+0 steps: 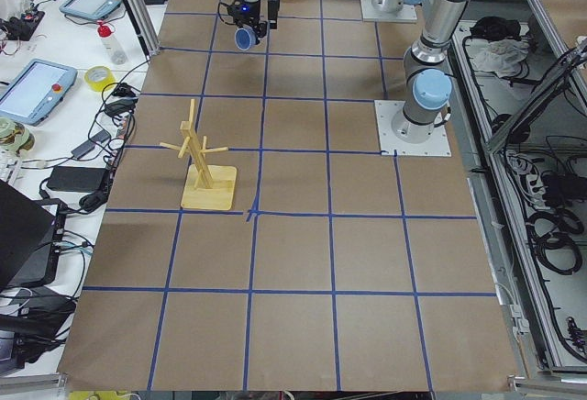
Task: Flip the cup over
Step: 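Carry the white cup with the right gripper toward the table center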
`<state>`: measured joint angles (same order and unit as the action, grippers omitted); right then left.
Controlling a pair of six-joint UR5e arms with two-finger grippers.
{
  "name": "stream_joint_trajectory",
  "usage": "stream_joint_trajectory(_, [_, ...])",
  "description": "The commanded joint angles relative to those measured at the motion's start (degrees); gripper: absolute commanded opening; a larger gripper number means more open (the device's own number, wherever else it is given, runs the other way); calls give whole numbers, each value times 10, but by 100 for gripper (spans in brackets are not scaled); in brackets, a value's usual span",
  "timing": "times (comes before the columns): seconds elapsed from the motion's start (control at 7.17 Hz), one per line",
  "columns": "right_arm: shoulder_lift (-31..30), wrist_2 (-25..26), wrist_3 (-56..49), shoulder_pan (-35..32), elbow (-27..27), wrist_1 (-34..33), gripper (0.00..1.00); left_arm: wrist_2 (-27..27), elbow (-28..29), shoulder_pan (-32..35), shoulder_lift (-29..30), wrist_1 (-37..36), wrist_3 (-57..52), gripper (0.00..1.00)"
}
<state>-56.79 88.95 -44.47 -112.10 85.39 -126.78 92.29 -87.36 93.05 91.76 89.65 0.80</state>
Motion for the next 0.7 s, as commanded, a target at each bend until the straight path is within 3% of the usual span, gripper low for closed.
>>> stream_joint_trajectory(0.0, [13, 21, -162, -37, 7, -41, 43, 0, 0, -1, 1, 1, -3, 100])
stream_joint_trajectory(0.56, [33, 42, -244, -42, 2, -28, 54, 2, 0, -2, 0, 7, -4, 100])
